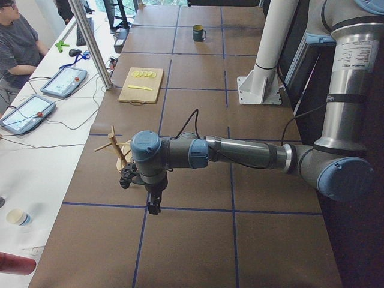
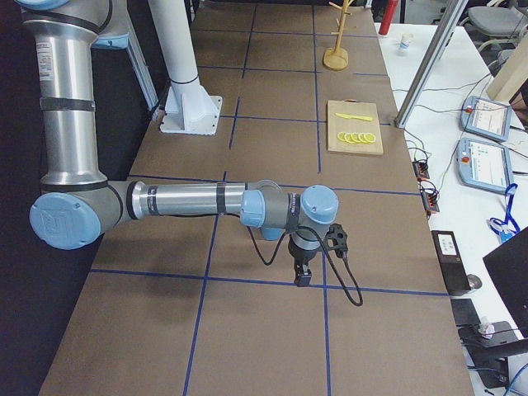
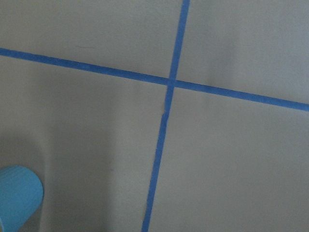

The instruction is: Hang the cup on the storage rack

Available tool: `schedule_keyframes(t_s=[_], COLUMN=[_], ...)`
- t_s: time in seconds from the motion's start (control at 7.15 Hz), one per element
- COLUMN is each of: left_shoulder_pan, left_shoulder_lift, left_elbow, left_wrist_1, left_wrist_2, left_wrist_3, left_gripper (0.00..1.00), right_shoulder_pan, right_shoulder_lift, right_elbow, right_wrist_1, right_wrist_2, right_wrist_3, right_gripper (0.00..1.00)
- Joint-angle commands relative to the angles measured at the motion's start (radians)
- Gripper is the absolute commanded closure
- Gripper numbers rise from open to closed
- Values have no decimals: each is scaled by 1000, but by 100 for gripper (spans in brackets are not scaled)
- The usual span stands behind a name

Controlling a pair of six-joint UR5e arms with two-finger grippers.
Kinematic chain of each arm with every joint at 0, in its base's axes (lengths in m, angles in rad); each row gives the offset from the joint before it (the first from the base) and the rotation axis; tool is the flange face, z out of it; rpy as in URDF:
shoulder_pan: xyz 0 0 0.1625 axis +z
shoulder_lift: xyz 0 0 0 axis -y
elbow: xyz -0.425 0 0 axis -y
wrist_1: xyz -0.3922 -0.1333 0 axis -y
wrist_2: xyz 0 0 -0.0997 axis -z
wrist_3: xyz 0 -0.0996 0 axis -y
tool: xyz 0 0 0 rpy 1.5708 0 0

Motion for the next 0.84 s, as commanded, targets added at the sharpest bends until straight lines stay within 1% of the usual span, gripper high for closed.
schedule_keyframes(t_s=[0.0, 0.14, 0.28, 0.42, 0.56, 0.7], left_shoulder_pan=[0, 0, 2, 2, 2, 2], left_shoulder_lift=[0, 0, -2, -2, -2, -2], left_elbow=[2, 0, 2, 2, 2, 2], left_wrist_1=[0, -2, -2, -2, -2, -2], left_wrist_2=[0, 0, 0, 2, 2, 2], left_wrist_3=[0, 0, 0, 0, -2, 0], left_gripper=[0, 0, 0, 0, 0, 0], right_shoulder_pan=[-70, -70, -92, -96, -113, -183], right_shoulder_lift=[22, 45, 45, 31, 31, 37], right_elbow=[97, 104, 120, 154, 156, 177], right_wrist_1=[0, -3, 0, 0, 2, 52], right_wrist_2=[-3, 12, 43, 41, 41, 25], right_wrist_3=[2, 5, 7, -10, -12, 34], right_gripper=[0, 0, 0, 0, 0, 0])
